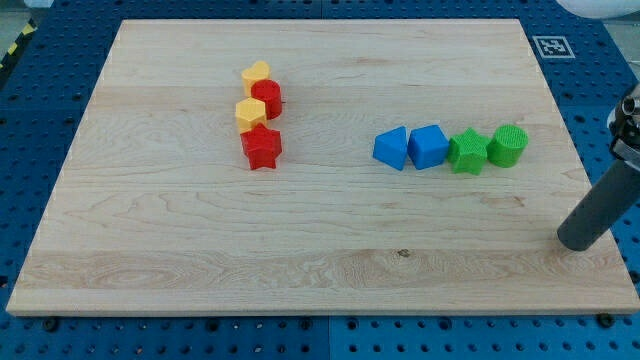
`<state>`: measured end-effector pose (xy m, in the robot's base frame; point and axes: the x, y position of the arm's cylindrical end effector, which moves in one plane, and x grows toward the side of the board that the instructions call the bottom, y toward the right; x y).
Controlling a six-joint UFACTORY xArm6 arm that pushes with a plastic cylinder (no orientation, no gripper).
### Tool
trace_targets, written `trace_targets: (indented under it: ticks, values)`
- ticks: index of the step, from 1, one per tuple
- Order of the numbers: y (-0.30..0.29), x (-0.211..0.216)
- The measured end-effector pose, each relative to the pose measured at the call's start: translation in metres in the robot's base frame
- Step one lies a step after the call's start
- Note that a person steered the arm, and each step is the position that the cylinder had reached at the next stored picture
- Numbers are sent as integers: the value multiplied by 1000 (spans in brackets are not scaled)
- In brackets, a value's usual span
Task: Push the green star to the top right
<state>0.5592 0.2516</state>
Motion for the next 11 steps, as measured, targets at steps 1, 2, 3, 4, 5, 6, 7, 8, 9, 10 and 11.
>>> trace_targets:
  ticks: [1, 2, 3, 4, 5, 6, 7, 8, 9, 10, 11]
  values:
    - [0, 0]
    - [-2, 0]
    - [-34, -20]
    - [-63, -55]
    - [-64, -59]
    - [-81, -77]
    - [-85, -99]
    - [-86, -124]
    - [-87, -155]
    - [-87, -197]
    - [-87, -230]
